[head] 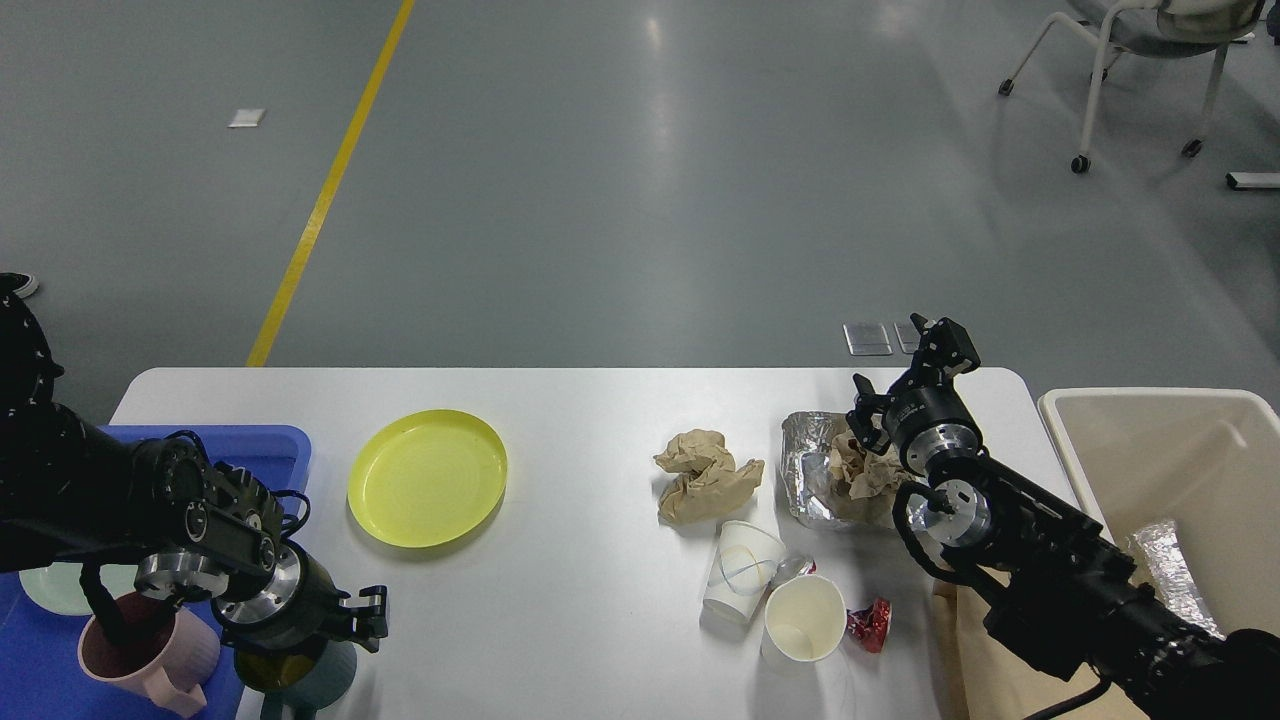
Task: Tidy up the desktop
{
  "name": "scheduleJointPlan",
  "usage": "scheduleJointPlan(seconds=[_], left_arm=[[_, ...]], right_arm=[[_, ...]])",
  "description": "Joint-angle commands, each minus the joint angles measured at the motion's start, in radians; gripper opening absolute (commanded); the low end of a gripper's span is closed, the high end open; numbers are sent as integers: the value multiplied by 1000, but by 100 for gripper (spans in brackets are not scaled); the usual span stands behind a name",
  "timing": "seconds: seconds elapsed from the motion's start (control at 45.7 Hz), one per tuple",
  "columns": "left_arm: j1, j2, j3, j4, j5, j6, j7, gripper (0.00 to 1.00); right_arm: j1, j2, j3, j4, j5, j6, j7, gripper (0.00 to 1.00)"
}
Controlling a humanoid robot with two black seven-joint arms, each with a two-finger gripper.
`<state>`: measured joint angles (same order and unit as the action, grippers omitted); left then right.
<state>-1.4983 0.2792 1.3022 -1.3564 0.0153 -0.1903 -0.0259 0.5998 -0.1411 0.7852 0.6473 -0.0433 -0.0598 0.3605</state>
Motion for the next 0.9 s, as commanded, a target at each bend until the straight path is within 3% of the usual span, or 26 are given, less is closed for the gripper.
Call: scheduleJointPlan(seconds=[0.0,0.153,0.284,0.612,0.875], left_arm=[[1,0,-8,0,0,-5,-2,39],[4,-2,-14,0,0,-9,-2,29],[6,-2,-18,0,0,-15,3,10],[0,8,-17,-3,0,-24,3,7],[-132,29,32,-26,-3,-221,-16,4]], right_arm=[[0,0,0,0,0,0,-2,100],[0,0,0,0,-1,0,0,100],[0,0,-1,0,-1,0,-2,100],[0,0,0,0,0,0,0,100],[2,0,-1,0,-1,0,0,100]])
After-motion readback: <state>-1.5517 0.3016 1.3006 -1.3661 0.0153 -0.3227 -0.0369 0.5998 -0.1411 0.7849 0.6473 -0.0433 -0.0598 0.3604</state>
